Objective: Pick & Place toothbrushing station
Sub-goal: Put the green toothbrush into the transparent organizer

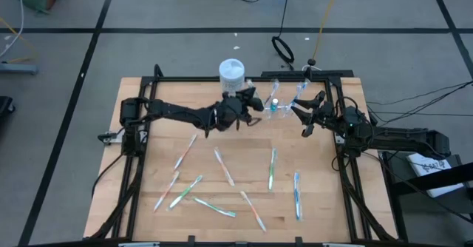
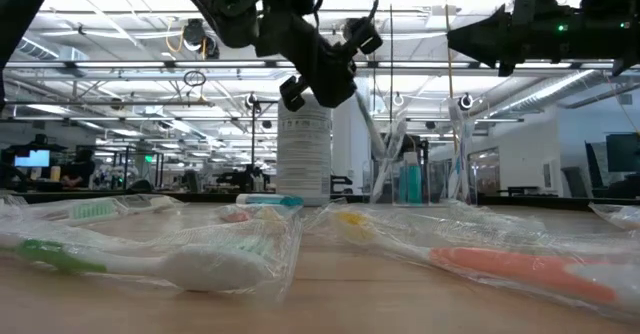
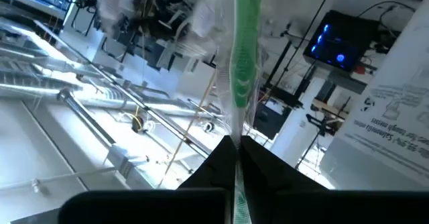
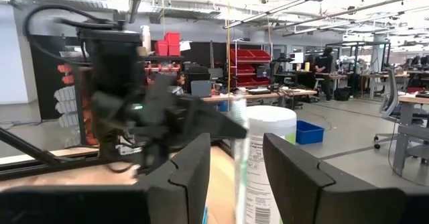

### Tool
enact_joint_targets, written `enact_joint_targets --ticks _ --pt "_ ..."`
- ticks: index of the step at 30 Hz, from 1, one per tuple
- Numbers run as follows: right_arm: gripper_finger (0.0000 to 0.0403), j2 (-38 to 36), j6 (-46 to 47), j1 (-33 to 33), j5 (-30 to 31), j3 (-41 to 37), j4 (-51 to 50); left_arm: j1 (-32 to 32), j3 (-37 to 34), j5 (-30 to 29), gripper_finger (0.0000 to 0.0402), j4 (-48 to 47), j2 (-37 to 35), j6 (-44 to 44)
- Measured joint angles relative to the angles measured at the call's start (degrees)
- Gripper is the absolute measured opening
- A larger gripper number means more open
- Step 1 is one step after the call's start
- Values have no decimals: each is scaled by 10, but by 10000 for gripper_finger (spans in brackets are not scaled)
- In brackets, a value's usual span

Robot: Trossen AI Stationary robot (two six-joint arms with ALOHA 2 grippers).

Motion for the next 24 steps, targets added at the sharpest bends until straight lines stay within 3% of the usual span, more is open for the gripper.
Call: enact_joint_targets --ticks 5,9,14,19,24 --pt "130 0 -13 0 0 0 7 29 0 25 16 38 0 -5" --pt "130 0 -46 0 0 0 17 42 0 30 16 15 0 -1" --pt "130 0 -68 0 0 0 27 45 0 98 16 -52 0 -2" --pt "130 0 -82 0 0 0 34 42 0 159 17 -57 0 -26" --pt "130 0 -92 0 0 0 33 39 0 183 17 -59 0 -73"
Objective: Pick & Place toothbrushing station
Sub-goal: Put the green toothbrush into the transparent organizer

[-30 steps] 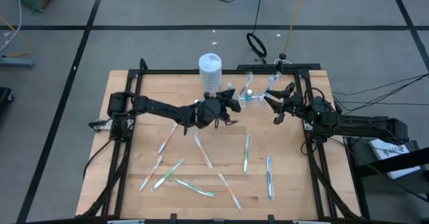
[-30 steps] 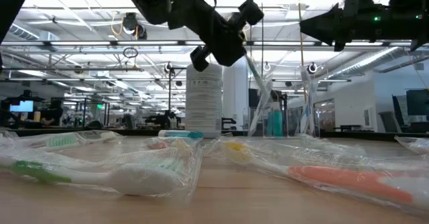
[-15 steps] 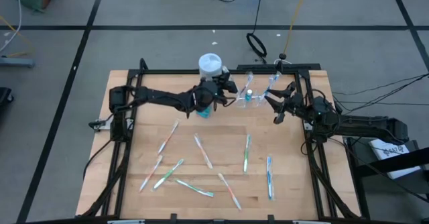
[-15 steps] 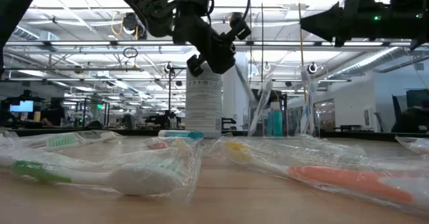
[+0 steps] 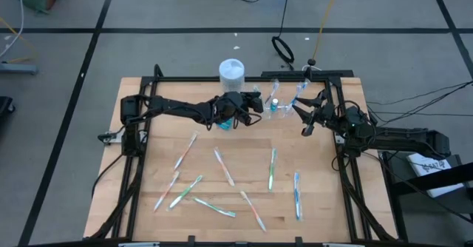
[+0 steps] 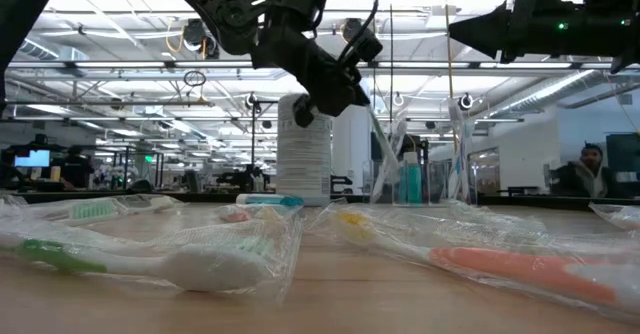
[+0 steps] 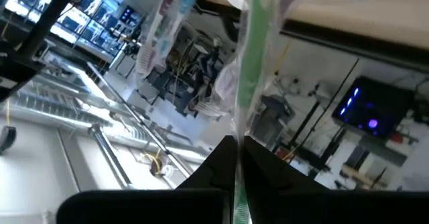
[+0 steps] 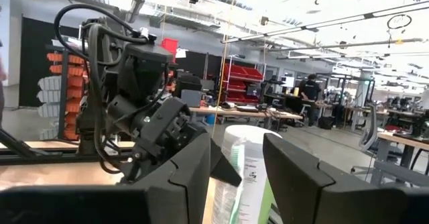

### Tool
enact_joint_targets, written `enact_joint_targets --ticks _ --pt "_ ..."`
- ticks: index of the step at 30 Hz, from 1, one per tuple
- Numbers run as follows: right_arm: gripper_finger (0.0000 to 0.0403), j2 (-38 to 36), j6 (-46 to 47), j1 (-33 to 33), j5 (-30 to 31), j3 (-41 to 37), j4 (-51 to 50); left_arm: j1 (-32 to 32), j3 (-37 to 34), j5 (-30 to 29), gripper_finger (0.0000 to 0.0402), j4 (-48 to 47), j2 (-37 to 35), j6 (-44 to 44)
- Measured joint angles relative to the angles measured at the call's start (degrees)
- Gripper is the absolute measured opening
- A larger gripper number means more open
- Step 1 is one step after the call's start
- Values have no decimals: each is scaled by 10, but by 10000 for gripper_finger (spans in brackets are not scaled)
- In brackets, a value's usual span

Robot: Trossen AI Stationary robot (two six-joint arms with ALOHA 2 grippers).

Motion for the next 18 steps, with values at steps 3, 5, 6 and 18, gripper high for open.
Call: enact_joint_targets --ticks 3,5,6,18 --pt "130 0 0 0 0 0 0 0 0 5 17 -13 0 -24" --pt "130 0 0 0 0 0 0 0 0 5 17 -20 0 -24" --pt "130 0 1 0 0 0 0 0 0 5 17 -20 0 -26" --pt "130 0 1 0 0 0 0 0 0 45 102 -17 0 -110"
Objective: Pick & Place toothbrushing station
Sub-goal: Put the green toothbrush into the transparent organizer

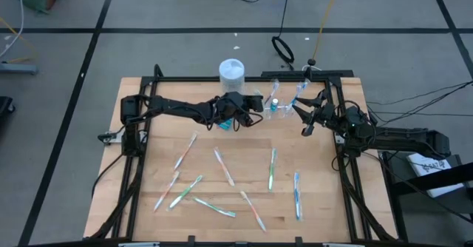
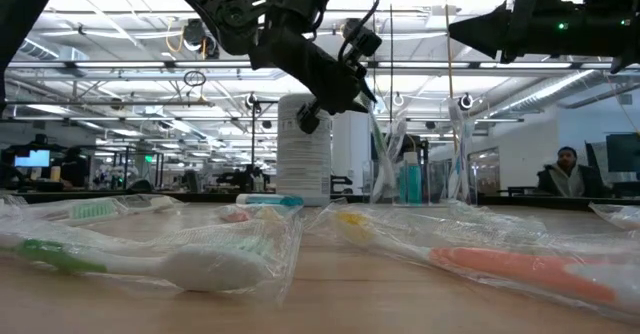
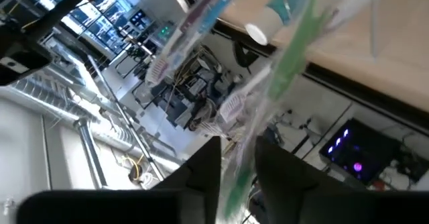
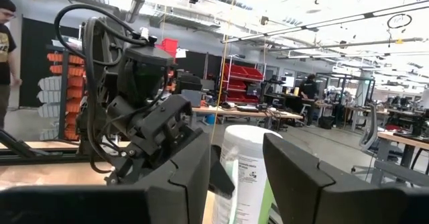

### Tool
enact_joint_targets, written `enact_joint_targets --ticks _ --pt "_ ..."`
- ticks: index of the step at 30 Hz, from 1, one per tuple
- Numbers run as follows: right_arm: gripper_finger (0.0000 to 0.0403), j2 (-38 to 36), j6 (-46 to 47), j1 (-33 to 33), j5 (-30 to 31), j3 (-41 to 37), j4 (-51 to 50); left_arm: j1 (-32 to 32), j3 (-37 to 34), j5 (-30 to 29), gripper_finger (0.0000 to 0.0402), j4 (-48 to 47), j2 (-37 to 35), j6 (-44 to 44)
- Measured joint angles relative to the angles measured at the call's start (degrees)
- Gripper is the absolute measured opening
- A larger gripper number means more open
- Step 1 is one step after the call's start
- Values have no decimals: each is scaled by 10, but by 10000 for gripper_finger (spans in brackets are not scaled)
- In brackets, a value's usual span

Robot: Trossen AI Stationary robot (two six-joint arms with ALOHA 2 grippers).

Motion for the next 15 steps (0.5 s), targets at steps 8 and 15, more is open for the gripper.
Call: enact_joint_targets --ticks 8,15 --pt "130 0 0 0 0 0 0 -1 0 20 162 105 0 -185" --pt "130 0 0 0 0 0 0 -12 0 32 172 145 0 -225"
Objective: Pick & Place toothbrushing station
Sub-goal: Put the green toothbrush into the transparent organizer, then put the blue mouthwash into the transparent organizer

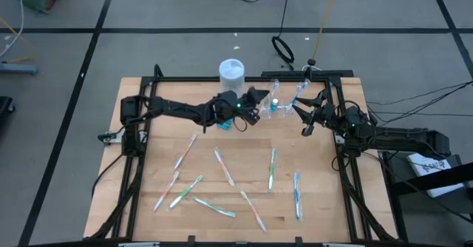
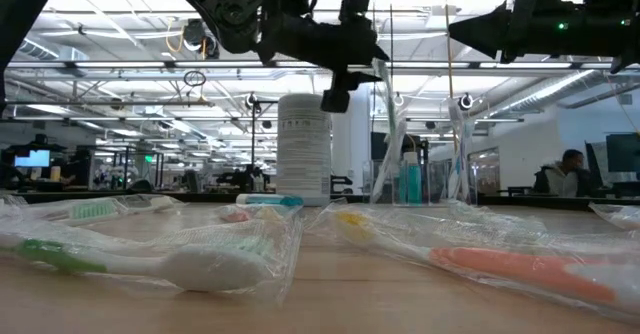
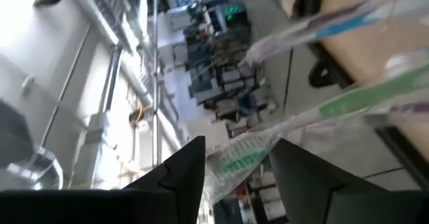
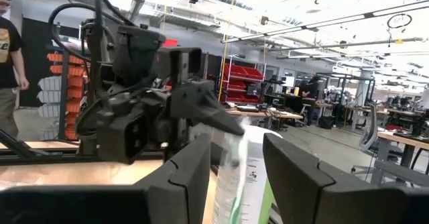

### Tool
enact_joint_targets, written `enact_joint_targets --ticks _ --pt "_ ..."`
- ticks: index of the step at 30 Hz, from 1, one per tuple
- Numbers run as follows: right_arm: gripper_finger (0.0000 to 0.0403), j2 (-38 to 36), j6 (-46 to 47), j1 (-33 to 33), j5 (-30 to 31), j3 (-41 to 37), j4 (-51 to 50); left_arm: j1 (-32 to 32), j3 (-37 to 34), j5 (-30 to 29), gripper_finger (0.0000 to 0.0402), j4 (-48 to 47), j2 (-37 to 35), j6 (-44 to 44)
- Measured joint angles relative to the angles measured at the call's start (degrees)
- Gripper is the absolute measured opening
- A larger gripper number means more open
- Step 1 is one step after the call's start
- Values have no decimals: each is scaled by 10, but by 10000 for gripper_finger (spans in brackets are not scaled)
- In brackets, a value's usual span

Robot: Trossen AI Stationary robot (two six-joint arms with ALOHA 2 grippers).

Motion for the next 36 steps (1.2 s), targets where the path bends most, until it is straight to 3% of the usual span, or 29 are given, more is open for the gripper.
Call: enact_joint_targets --ticks 7,11,17,24,27,32,36 --pt "130 0 0 0 0 0 0 3 0 2 173 -147 0 -16" --pt "130 0 0 0 0 0 0 7 0 0 173 -165 0 -14" --pt "130 0 0 0 0 0 0 2 0 -9 173 -110 0 41" --pt "130 0 0 0 0 0 0 -23 0 -33 173 10 -17 -9" --pt "130 0 6 0 0 0 -1 -26 0 -53 173 -28 -57 -104" --pt "130 1 20 0 0 0 -1 -14 0 -45 173 -175 -156 -350" --pt "130 1 28 0 0 0 0 12 0 -44 173 -287 -240 -498"
